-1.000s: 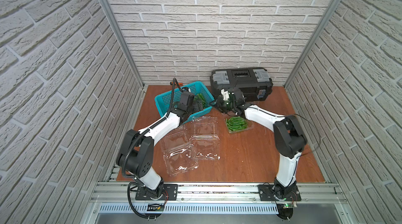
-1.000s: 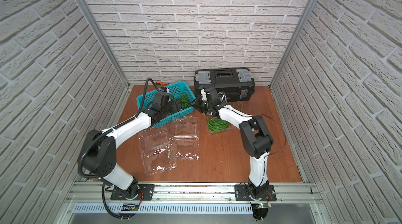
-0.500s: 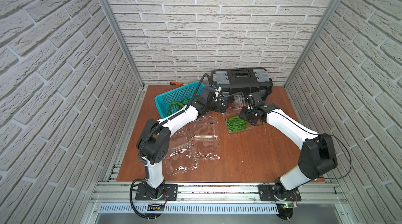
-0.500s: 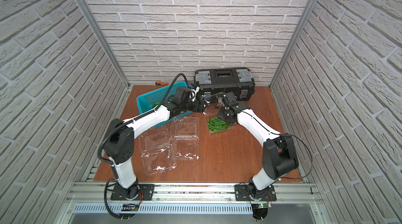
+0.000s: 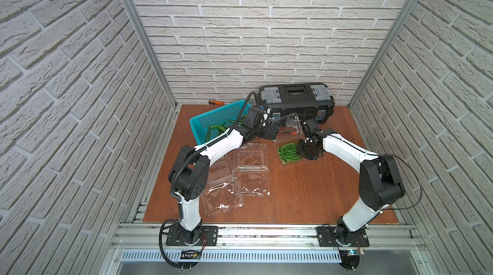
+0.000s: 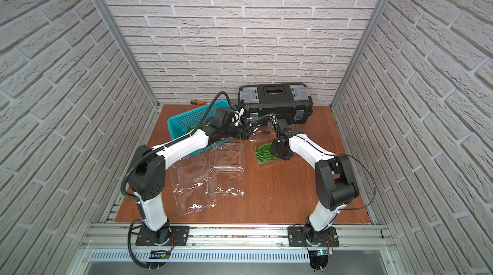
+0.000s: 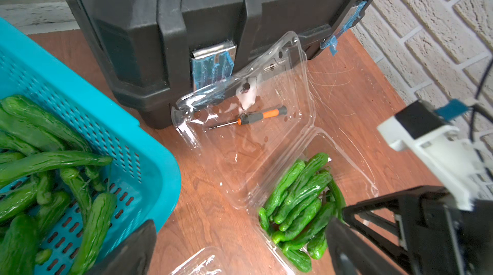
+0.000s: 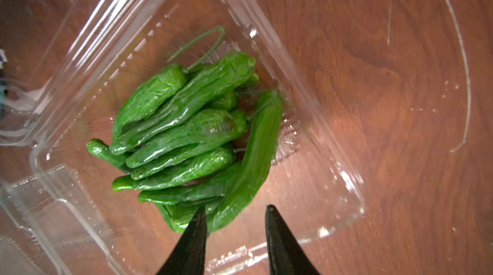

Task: Take small green peppers out of containers
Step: Pick up the green pepper from the packing box.

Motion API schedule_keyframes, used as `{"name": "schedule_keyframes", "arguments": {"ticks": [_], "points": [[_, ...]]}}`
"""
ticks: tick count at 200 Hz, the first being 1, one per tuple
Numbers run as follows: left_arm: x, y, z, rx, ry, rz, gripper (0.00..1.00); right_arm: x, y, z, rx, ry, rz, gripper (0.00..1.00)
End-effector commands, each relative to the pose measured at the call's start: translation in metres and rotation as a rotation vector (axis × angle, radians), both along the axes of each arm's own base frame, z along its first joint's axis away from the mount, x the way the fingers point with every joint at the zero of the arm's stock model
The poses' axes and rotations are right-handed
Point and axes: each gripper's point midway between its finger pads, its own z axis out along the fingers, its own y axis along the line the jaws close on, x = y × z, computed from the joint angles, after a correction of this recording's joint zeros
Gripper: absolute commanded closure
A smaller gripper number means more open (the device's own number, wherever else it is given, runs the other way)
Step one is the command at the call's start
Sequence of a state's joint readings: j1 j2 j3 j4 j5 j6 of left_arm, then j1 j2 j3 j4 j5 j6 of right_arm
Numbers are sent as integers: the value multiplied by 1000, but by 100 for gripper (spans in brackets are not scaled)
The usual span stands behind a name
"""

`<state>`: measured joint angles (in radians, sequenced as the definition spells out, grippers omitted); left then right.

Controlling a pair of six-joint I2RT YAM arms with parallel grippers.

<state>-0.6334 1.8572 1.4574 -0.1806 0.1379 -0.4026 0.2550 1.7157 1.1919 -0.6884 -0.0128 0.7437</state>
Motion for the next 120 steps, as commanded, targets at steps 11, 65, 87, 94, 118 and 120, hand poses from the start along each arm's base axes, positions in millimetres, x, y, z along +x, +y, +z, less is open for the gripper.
{"name": "schedule_keyframes", "arguments": {"ticks": [11, 65, 87, 94, 118, 120], "points": [[2, -1, 8, -8, -26, -9, 2, 20, 7, 3, 34, -37, 5, 62], [2, 0, 7, -3, -26, -9, 2, 21, 12, -25, 45, 30, 0, 65], [2, 0, 6, -1, -25, -9, 2, 22, 13, -30, 54, 29, -7, 71], [1, 0, 6, 0, -24, -11, 2, 22, 14, -30, 62, 26, -8, 75], [2, 0, 6, -3, -27, -11, 2, 23, 18, -21, 87, -1, -3, 92], [2, 0, 7, -3, -28, -10, 2, 23, 18, -20, 88, -3, -3, 92]]}}
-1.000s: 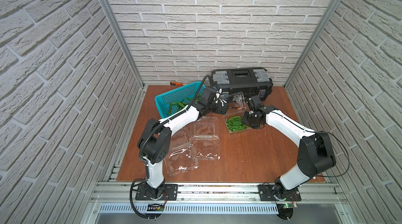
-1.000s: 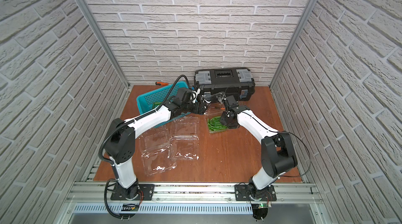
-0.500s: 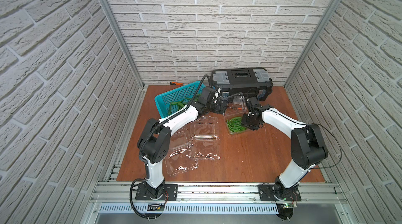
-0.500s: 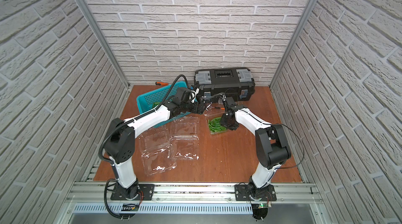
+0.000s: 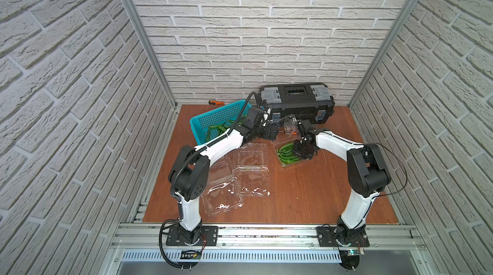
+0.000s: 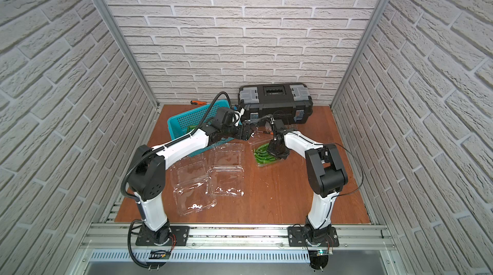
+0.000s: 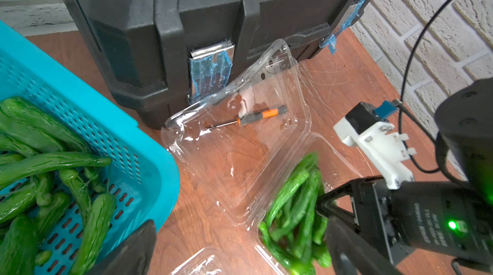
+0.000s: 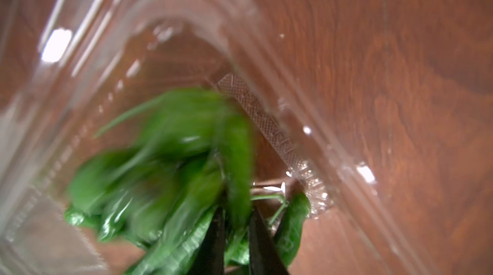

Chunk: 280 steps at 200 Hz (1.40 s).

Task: Take small green peppers out of containers
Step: Pick up the green pepper from the packing box, then place the green pepper in the basket.

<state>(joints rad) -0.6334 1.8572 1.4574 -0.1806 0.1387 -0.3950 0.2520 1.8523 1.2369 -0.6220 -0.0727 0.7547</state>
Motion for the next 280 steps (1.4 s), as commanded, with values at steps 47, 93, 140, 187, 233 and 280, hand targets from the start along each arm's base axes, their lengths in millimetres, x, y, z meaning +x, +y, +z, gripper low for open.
{"name": "schedule_keyframes", "arguments": {"ticks": [47, 93, 140, 187, 233, 280], "points": [[3, -2, 4, -14, -15, -10, 2, -2, 0, 34, 31, -83, -8, 97], [2, -2, 3, -13, -12, -8, 2, -12, -7, 60, 19, -138, -3, 97], [21, 38, 13, -90, -38, 175, 2, 4, 32, 115, 134, -308, 130, 97], [27, 118, 20, -40, -112, 485, 2, 61, 122, 165, 298, -458, 300, 96], [15, 143, 30, 27, -162, 538, 2, 128, 204, 182, 501, -543, 404, 78], [8, 91, 35, 91, -195, 303, 2, 132, 165, 190, 398, -577, 323, 65]]}}
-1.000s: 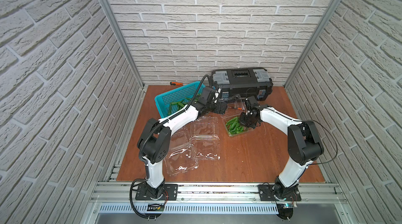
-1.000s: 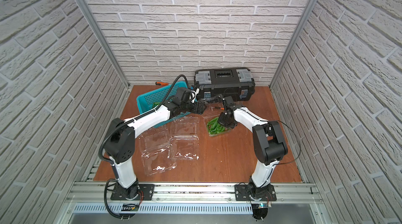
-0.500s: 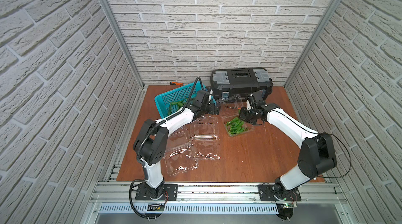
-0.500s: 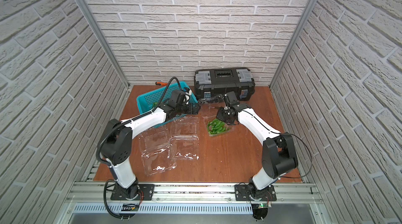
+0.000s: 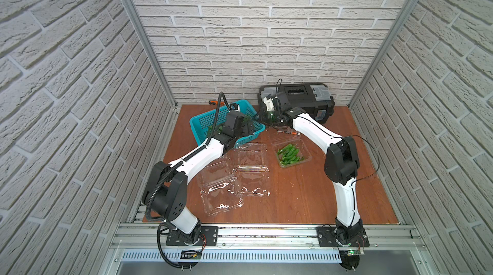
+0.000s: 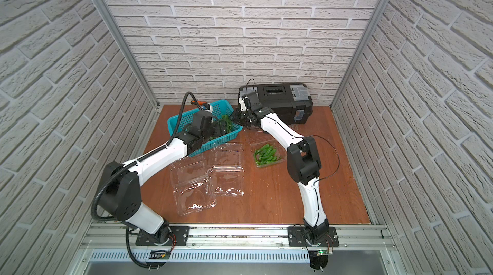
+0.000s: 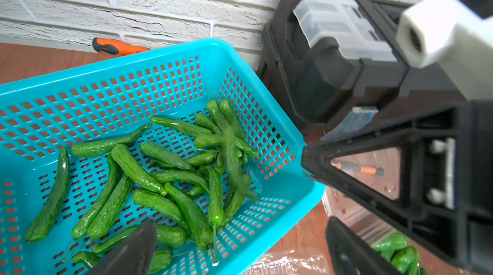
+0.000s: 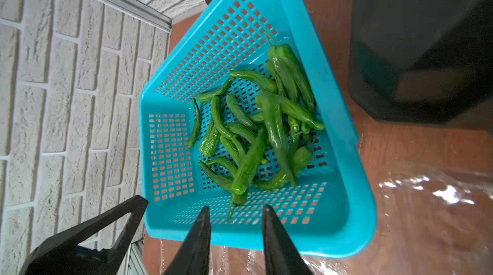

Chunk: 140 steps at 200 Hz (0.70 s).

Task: Take small green peppers out of containers
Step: Place the green pepper in the basket, then pick up the green pepper from the packing box.

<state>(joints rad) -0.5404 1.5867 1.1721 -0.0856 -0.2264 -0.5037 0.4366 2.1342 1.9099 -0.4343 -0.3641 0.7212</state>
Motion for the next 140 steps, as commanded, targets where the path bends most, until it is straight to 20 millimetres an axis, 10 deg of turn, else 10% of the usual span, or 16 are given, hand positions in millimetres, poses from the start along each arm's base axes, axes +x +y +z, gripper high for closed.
{"name": "schedule_keyframes", "arguments": {"ticks": [1, 75, 140], "points": [[0, -37, 10, 56, -40, -157, 2, -1, -31, 45, 8, -96, -60, 65], [-50, -197, -57, 153, 246, -881, 4, -80, -209, -24, -73, 137, -455, 69], [-86, -235, -113, 280, 366, -1078, 42, -116, -249, -45, -115, 210, -525, 70]]}}
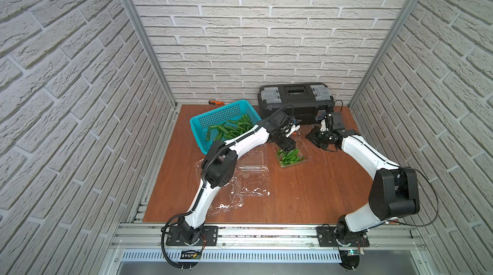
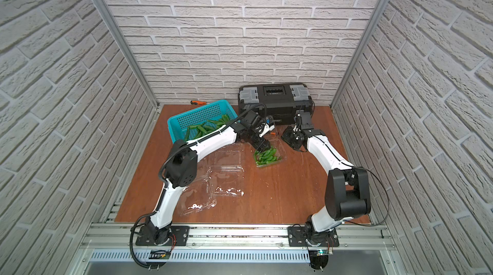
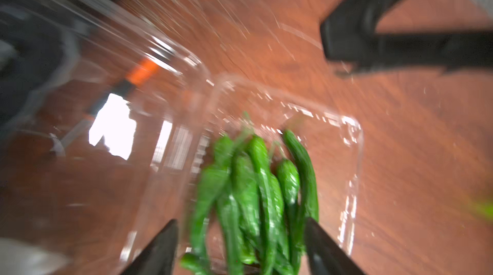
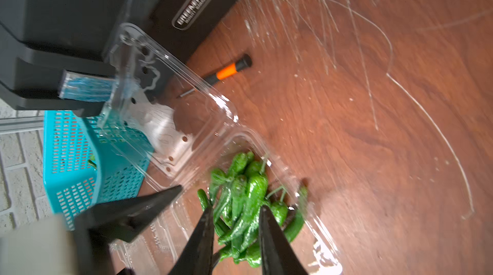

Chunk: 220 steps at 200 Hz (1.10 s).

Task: Take small green peppers out of containers
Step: Pick up the green pepper from the packing box.

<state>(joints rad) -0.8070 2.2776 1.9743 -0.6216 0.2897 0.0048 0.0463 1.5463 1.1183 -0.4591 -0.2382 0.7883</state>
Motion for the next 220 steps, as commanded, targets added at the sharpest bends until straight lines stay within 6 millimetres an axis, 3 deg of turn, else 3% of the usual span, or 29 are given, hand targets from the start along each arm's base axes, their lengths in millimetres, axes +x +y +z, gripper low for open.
{"name": "schedule_keyframes", "arguments": {"ticks": [1, 71, 90, 114, 136, 156, 220], "points": [[-18, 0, -10, 45, 45, -91, 43, -6, -4, 6, -7, -19, -4, 70], [-18, -2, -43, 100, 62, -104, 44, -12, -4, 6, -1, -23, -4, 70], [-19, -1, -52, 111, 76, -105, 52, -15, -4, 8, -2, -29, -9, 70], [-22, 1, -58, 122, 93, -107, 70, -17, -5, 9, -4, -30, -9, 70], [-22, 0, -52, 115, 90, -108, 89, -18, -5, 10, -4, -35, -10, 70], [-23, -3, -42, 92, 86, -111, 100, -19, -4, 12, -7, -38, 5, 70], [-34, -8, 12, -50, 110, -145, 100, -25, 7, 2, 25, -6, 72, 71]]}}
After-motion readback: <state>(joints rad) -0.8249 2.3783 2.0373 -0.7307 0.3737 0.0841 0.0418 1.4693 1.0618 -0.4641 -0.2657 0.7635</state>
